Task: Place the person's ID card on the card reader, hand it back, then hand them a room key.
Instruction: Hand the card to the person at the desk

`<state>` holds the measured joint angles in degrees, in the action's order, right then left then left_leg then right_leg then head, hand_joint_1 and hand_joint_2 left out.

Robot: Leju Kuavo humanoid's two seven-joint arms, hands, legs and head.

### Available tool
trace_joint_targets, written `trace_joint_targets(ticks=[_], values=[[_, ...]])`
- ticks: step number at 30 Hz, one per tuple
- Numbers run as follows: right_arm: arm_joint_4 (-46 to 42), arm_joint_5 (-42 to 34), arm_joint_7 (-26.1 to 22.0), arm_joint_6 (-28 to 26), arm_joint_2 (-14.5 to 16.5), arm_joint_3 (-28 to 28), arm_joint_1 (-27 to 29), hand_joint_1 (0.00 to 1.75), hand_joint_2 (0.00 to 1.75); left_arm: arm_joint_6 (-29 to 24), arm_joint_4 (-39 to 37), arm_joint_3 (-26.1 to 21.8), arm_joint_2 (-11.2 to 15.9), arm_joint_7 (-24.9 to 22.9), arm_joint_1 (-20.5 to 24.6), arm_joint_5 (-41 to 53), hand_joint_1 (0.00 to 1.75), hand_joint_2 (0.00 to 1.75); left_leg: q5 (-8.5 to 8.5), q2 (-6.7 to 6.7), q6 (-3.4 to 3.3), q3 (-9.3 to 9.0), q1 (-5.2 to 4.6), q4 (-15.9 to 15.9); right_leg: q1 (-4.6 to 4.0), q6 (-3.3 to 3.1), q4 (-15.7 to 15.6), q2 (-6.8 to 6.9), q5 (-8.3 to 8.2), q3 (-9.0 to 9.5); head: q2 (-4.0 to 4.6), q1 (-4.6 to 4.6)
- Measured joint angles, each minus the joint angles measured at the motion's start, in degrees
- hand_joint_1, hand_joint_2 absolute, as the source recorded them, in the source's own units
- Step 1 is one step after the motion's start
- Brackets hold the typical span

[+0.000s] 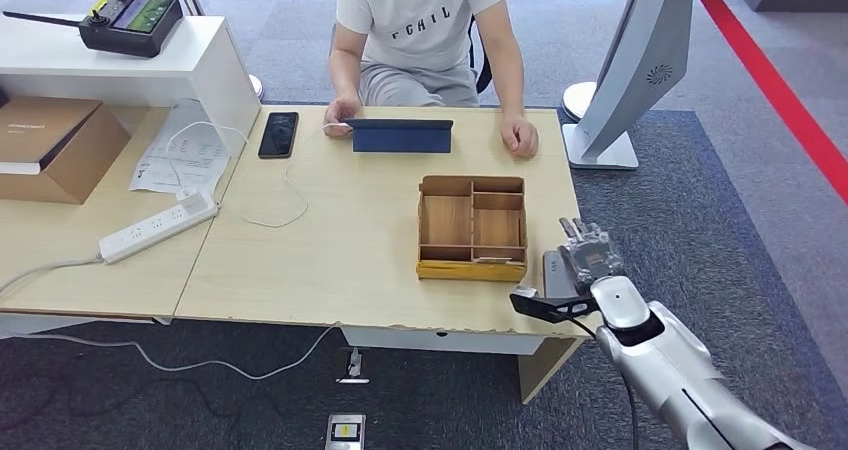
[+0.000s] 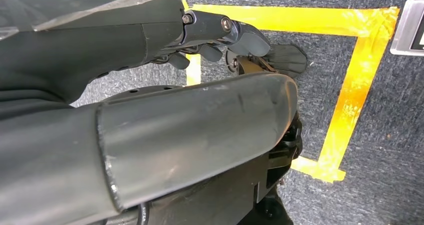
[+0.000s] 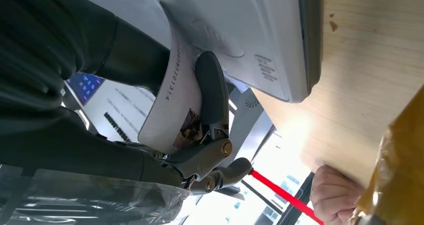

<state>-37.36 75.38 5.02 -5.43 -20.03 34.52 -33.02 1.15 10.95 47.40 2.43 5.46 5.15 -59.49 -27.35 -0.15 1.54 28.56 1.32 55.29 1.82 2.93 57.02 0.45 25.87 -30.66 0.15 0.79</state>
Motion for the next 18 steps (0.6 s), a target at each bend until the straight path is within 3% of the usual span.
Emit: trace_joint_targets(ticks=[7, 18], values=[[-3.7, 1.9, 0.9, 1.7, -1.1, -1.7, -1.7, 1.75, 1.75, 0.1, 0.0, 0.1, 0.0, 0.3, 0.0, 0.4, 0.00, 0.00, 0.01, 0.00, -0.01, 0.01, -0.01, 0.0, 0.02, 0.02, 0.0, 0.00, -0.04, 0.01, 0.00, -0.01], [-20.3, 4.9, 1.9, 10.7, -6.7, -3.3, -9.0, 1.75, 1.75, 1.1, 0.0, 0.7, 0.2, 0.3, 0.0, 0.6, 0.00, 0.00, 0.01, 0.00, -0.01, 0.06, -0.02, 0.0, 0.02, 0.02, 0.0, -0.02, -0.05, -0.06, 0.00, 0.00]])
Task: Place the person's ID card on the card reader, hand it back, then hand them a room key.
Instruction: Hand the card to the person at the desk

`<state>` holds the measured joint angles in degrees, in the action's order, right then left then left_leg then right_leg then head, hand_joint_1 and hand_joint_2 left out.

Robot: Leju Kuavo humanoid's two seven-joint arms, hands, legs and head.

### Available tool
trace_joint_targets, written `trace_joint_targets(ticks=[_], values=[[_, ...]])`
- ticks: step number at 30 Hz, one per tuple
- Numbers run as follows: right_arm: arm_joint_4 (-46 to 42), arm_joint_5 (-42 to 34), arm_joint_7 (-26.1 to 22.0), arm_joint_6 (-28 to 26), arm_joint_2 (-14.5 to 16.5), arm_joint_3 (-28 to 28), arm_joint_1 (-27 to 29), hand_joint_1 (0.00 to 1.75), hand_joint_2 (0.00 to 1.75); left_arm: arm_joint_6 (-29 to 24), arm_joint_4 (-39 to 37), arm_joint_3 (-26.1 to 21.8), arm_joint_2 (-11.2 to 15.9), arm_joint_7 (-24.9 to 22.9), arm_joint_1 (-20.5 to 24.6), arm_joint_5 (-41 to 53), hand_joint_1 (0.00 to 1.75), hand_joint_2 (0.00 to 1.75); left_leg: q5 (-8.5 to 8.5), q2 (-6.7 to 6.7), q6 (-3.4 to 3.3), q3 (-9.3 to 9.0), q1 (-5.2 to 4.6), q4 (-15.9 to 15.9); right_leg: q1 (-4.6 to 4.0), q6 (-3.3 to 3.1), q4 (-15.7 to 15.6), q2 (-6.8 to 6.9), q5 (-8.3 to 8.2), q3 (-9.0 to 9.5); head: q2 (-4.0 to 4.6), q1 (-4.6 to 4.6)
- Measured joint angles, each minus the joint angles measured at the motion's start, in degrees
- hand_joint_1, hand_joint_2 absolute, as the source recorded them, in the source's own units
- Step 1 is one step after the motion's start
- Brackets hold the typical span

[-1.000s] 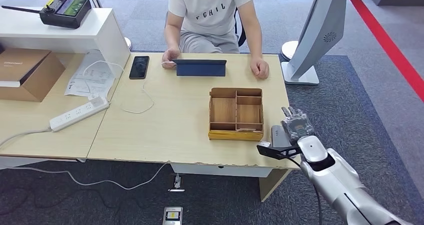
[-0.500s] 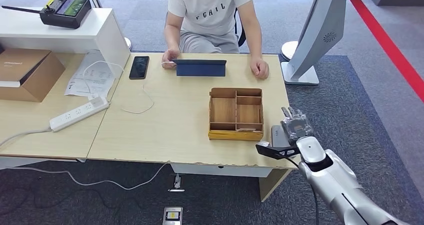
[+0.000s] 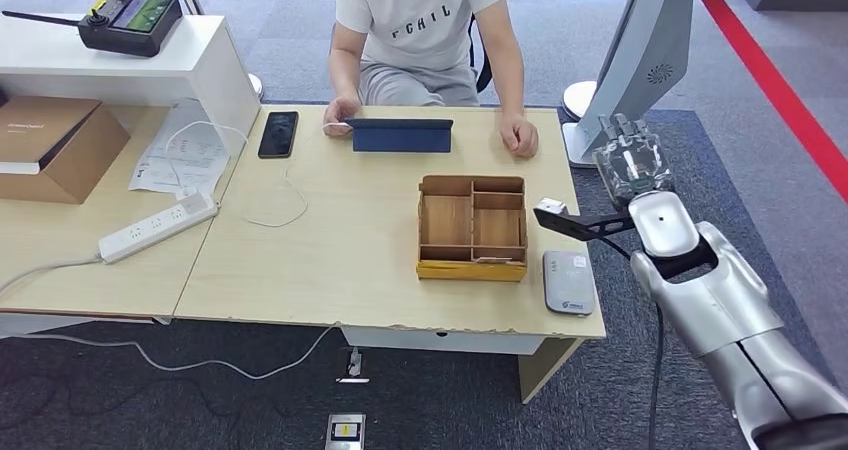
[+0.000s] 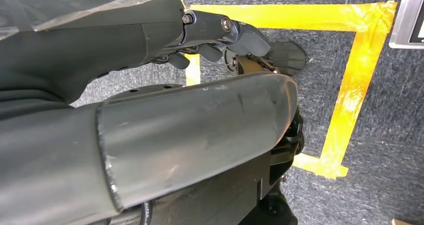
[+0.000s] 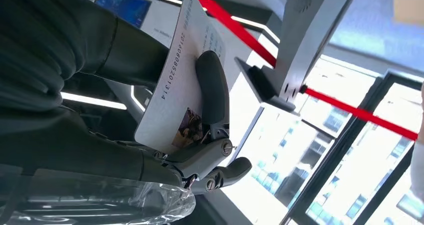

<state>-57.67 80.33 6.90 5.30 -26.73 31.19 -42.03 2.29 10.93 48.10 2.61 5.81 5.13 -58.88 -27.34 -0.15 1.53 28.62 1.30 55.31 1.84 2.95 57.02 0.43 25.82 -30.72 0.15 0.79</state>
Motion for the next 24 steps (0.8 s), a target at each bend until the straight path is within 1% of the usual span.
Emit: trace_joint_targets(ticks=[4, 6, 8, 11, 15, 16, 17, 19, 24], values=[[-3.5, -0.6, -0.4, 0.6, -0.5, 0.4, -2.9, 1.75, 1.75, 0.0, 0.0, 0.3, 0.0, -0.5, 0.0, -0.3, 0.00, 0.00, 0.00, 0.01, 0.00, -0.01, 0.01, 0.0, -0.01, 0.00, 0.0, -0.02, 0.00, 0.00, 0.00, -0.01], [-4.7, -1.3, -0.8, 0.5, -0.3, 0.8, -3.7, 1.75, 1.75, 0.0, 0.0, 0.4, 0.0, -0.7, 0.0, -0.3, 0.00, 0.00, 0.00, 0.01, 0.00, 0.00, 0.01, 0.0, -0.01, 0.00, 0.0, -0.02, 0.00, 0.01, 0.00, -0.01], [-5.2, -3.8, -1.4, -0.1, 0.4, 1.4, -4.1, 1.75, 1.75, 0.0, 0.0, 0.5, 0.0, -0.7, 0.0, -0.4, 0.00, 0.00, 0.00, 0.01, 0.00, 0.01, 0.02, 0.0, -0.02, 0.00, 0.0, -0.02, 0.00, 0.02, 0.00, -0.01], [-5.0, -11.5, -2.5, -1.8, 2.0, 2.1, -4.4, 1.75, 1.75, 0.1, 0.0, 0.6, -0.1, -0.6, 0.2, -0.4, 0.00, 0.00, 0.01, 0.01, 0.00, 0.00, 0.02, 0.0, -0.02, 0.00, 0.0, -0.02, 0.00, 0.02, 0.00, -0.02], [-2.9, -28.0, -5.6, -4.6, 4.0, 1.6, -4.4, 1.75, 1.75, 0.1, 0.0, 0.7, -0.1, -0.4, 0.2, -0.5, 0.00, 0.00, 0.01, 0.00, 0.00, 0.03, 0.02, 0.0, -0.02, 0.00, 0.0, 0.01, 0.00, 0.02, 0.00, -0.01], [-2.0, -30.6, -6.2, -5.5, 4.5, 1.4, -4.5, 1.75, 1.75, 0.1, 0.0, 0.7, -0.1, -0.4, 0.2, -0.5, 0.00, 0.00, 0.01, 0.00, 0.00, 0.03, 0.02, 0.0, -0.02, 0.00, 0.0, 0.01, 0.00, 0.02, 0.00, -0.02], [-1.1, -31.7, -6.5, -6.4, 4.9, 1.3, -4.7, 1.75, 1.75, 0.1, 0.0, 0.7, -0.1, -0.4, 0.2, -0.5, 0.00, 0.00, 0.01, 0.00, 0.00, 0.03, 0.01, 0.0, -0.02, 0.00, 0.0, 0.01, 0.00, 0.02, 0.00, -0.01], [0.5, -31.0, -6.6, -7.5, 5.6, 1.5, -5.0, 1.75, 1.75, 0.2, 0.0, 0.7, -0.1, -0.4, 0.2, -0.5, 0.00, 0.00, 0.01, 0.00, 0.00, 0.04, 0.01, 0.0, -0.02, 0.00, 0.0, 0.00, 0.00, 0.01, 0.00, -0.01], [3.5, -29.6, -5.8, -8.3, 7.4, 2.1, -6.0, 1.75, 1.75, 0.2, 0.0, 0.8, -0.1, -0.8, 0.2, -0.4, 0.00, 0.00, 0.01, 0.00, 0.00, 0.03, 0.02, 0.0, -0.02, 0.00, 0.0, 0.00, 0.00, -0.01, 0.00, -0.02]])
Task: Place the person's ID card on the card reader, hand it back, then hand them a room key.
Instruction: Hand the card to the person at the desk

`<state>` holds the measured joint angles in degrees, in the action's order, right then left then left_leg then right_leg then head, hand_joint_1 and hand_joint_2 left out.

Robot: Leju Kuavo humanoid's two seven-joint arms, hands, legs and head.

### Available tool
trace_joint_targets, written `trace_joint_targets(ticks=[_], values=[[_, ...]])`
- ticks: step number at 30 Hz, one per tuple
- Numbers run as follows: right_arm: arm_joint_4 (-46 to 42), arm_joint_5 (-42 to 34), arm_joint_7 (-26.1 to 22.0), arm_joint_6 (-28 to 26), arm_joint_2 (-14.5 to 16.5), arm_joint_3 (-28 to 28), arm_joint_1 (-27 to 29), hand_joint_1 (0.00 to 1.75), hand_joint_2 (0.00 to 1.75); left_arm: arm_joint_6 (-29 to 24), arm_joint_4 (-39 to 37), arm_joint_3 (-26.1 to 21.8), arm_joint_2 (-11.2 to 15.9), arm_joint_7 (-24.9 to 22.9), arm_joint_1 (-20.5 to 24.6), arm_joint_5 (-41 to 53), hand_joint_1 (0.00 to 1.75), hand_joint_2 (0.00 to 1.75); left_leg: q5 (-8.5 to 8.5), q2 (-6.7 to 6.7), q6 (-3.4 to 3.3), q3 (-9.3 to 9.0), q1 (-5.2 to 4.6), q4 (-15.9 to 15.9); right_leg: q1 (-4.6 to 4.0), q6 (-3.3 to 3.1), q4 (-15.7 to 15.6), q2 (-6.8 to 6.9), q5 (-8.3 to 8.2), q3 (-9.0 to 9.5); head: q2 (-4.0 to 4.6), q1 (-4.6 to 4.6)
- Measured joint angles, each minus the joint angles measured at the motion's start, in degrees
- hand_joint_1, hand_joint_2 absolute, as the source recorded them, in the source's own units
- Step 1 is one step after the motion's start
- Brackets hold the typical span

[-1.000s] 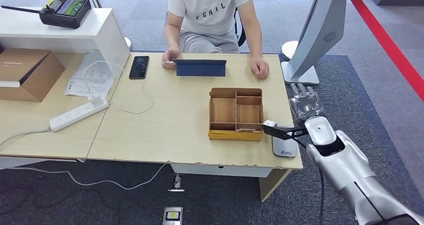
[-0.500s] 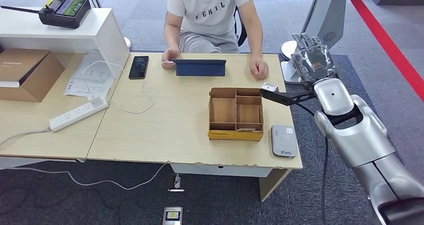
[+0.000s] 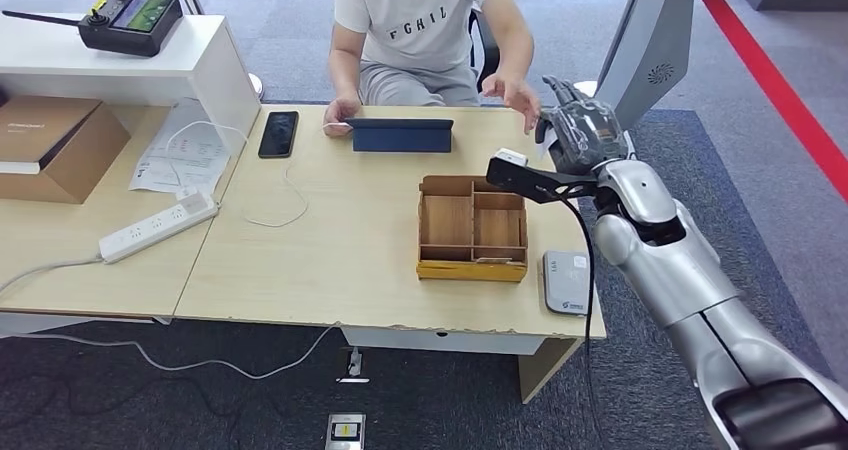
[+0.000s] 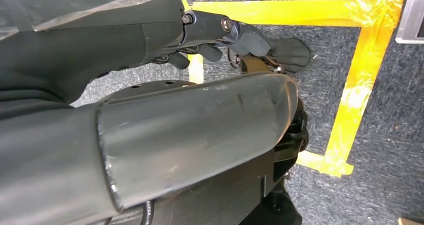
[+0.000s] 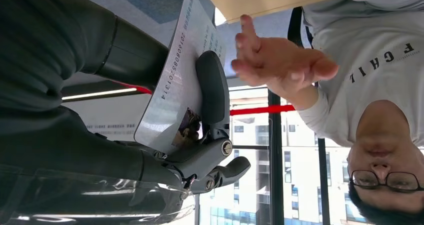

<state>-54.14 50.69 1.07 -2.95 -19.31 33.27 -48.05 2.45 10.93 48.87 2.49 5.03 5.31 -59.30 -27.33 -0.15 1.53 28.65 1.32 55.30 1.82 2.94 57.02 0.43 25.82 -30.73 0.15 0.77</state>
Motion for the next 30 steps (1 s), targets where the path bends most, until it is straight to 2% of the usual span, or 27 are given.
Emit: trace_joint_targets(ticks=[19, 20, 22, 23, 24, 26, 30], values=[[4.3, 0.9, 0.5, -0.3, 1.8, 0.7, -1.1, 1.75, 1.75, 0.1, 0.0, 0.1, 0.0, 0.6, 0.0, 0.1, 0.00, 0.00, 0.00, 0.00, 0.00, -0.01, 0.00, 0.0, 0.00, 0.00, 0.0, 0.00, 0.00, 0.00, 0.00, 0.01], [4.3, 0.8, 0.5, -0.4, 1.8, 0.8, -1.1, 1.47, 1.75, 0.1, 0.0, 0.1, 0.0, 0.6, 0.0, 0.1, 0.00, 0.00, 0.00, 0.00, 0.00, -0.01, 0.00, 0.0, 0.00, 0.00, 0.0, 0.00, 0.00, 0.00, 0.00, 0.01], [4.5, 0.7, 0.5, -0.5, 1.8, 0.8, -1.1, 0.60, 1.75, 0.1, 0.0, 0.1, 0.0, 0.5, 0.0, 0.2, 0.00, 0.00, 0.00, 0.00, 0.00, -0.01, 0.00, 0.0, 0.00, 0.00, 0.0, 0.00, 0.00, -0.01, 0.00, 0.01], [4.6, 0.6, 0.5, -0.5, 1.8, 0.8, -1.0, 0.16, 1.31, 0.1, 0.0, 0.1, 0.0, 0.5, 0.0, 0.2, 0.00, 0.00, 0.00, 0.00, 0.00, 0.00, 0.00, 0.0, 0.00, 0.00, 0.0, 0.00, 0.00, -0.01, 0.00, 0.01], [4.8, 0.6, 0.4, -0.5, 1.8, 0.8, -1.0, 0.00, 0.87, 0.1, 0.0, 0.1, 0.0, 0.4, 0.0, 0.2, 0.00, 0.00, 0.00, 0.00, 0.00, 0.00, 0.00, 0.0, 0.00, 0.00, 0.0, 0.00, 0.00, -0.01, 0.00, 0.01], [5.0, 0.5, -0.2, -0.6, 1.8, 0.8, -1.0, 0.00, 0.00, 0.1, 0.0, 0.1, 0.0, 0.3, 0.0, 0.2, 0.00, 0.00, -0.01, 0.00, 0.00, -0.01, 0.00, 0.0, 0.00, 0.00, 0.0, -0.01, 0.00, -0.02, 0.00, 0.01], [5.6, 0.8, -1.2, -0.7, 1.8, 1.0, -0.9, 0.00, 0.00, 0.1, 0.0, 0.1, 0.0, 0.2, 0.0, 0.2, 0.00, 0.00, -0.01, 0.00, 0.00, -0.01, 0.00, 0.0, 0.00, 0.00, 0.0, -0.01, 0.00, -0.02, 0.00, 0.01]])
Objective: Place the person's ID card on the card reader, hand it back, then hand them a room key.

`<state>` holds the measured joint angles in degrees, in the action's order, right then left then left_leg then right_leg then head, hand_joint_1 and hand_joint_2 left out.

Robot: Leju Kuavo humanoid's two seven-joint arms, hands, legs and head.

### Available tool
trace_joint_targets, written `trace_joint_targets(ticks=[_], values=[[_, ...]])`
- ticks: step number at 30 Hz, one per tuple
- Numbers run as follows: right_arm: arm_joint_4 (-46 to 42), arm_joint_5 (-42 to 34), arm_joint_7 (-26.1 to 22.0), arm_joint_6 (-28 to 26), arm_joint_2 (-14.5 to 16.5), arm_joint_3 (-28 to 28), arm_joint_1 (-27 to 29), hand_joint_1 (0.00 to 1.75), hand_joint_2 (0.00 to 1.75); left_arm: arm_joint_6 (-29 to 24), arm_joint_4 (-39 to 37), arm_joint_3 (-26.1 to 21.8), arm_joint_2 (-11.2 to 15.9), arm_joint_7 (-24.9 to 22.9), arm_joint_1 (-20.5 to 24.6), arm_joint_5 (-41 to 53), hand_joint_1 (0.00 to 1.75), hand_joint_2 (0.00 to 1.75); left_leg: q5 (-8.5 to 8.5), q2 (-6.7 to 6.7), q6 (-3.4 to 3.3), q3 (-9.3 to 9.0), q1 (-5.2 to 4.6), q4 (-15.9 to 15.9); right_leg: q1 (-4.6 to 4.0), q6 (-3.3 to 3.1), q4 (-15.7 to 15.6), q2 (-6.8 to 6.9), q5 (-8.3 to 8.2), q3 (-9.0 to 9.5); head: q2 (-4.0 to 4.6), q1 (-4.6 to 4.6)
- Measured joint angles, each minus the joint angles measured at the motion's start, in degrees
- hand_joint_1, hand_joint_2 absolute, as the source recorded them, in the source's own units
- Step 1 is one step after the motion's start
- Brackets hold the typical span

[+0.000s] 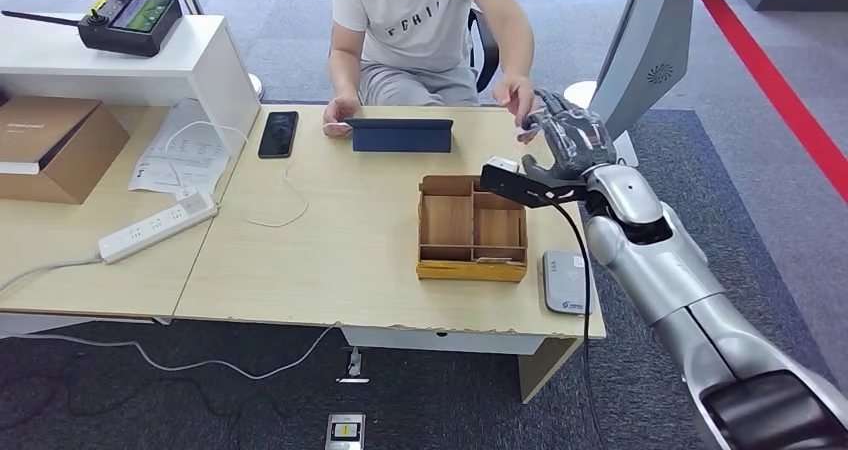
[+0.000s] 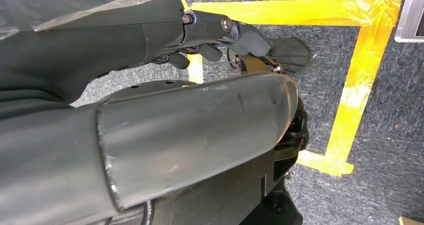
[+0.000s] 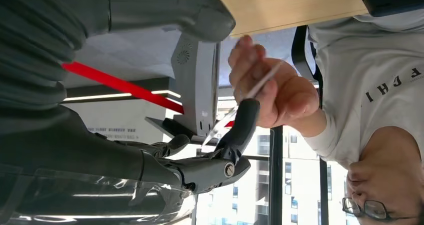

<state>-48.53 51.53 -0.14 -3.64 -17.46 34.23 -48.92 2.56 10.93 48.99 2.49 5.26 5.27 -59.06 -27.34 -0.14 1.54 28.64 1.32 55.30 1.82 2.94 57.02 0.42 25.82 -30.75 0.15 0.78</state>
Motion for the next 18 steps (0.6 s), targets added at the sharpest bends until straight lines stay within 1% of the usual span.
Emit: trace_joint_targets(ticks=[5, 9, 13, 18], values=[[0.4, -0.3, 0.5, -0.7, 0.0, 0.0, 0.3, 0.00, 0.00, 0.0, 0.0, 0.0, 0.0, 0.0, 0.0, -0.1, 0.00, 0.00, 0.00, 0.00, 0.00, -0.02, 0.00, 0.0, 0.00, 0.00, 0.0, 0.00, 0.00, 0.00, 0.00, -0.01], [0.3, -2.4, 0.3, -1.5, -0.1, -0.4, 1.0, 0.00, 0.00, 0.0, 0.0, 0.0, 0.0, 0.0, 0.0, -0.1, 0.00, 0.00, 0.00, 0.00, 0.00, -0.04, 0.00, 0.0, 0.00, 0.00, 0.0, 0.00, 0.00, 0.00, 0.00, -0.01], [0.1, -7.0, -0.7, -2.3, -0.8, -2.3, 2.9, 0.00, 0.00, -0.1, 0.0, 0.1, 0.0, 0.0, 0.0, -0.2, 0.00, 0.00, 0.00, 0.00, 0.00, -0.03, 0.00, 0.0, 0.00, 0.00, 0.0, 0.00, 0.00, 0.01, 0.00, 0.01], [-0.1, -14.6, -2.4, -2.8, -2.6, -6.9, 7.1, 0.00, 0.00, -0.2, 0.0, 0.3, 0.0, 0.0, -0.1, -0.2, 0.00, 0.00, -0.01, -0.01, 0.00, -0.03, -0.01, 0.0, 0.01, 0.00, 0.0, 0.00, 0.00, 0.00, 0.00, -0.01]])
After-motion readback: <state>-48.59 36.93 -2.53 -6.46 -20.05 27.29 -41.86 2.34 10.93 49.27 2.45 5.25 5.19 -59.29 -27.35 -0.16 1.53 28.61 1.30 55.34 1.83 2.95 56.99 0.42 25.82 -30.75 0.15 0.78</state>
